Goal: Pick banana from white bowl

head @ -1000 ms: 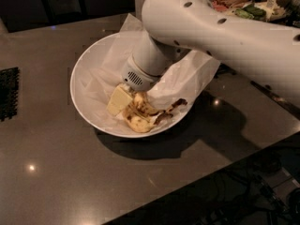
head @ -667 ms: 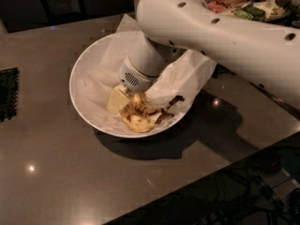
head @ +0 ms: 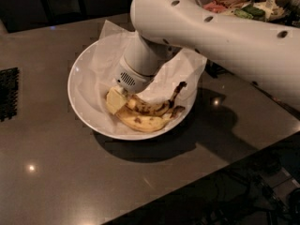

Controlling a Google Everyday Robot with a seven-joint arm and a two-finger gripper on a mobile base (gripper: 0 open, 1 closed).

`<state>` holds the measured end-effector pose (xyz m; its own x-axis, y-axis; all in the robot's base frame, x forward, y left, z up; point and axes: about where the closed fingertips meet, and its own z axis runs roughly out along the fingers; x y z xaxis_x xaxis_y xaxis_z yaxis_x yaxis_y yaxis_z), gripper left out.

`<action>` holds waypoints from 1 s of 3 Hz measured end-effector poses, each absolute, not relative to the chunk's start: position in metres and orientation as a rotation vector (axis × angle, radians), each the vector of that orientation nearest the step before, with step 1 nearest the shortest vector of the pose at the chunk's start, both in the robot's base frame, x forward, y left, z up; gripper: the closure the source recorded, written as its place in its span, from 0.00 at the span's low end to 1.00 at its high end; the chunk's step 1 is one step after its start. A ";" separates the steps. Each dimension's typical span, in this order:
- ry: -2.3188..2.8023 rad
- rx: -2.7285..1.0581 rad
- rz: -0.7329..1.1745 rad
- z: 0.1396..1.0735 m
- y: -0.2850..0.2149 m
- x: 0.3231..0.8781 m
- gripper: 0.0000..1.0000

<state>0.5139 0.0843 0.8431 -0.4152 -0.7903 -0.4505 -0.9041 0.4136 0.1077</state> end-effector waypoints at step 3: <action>2.369 -1.490 0.484 0.842 0.090 0.509 1.00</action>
Offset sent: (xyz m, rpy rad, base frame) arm -0.0709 0.0136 -0.1750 -0.2735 0.3291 0.0423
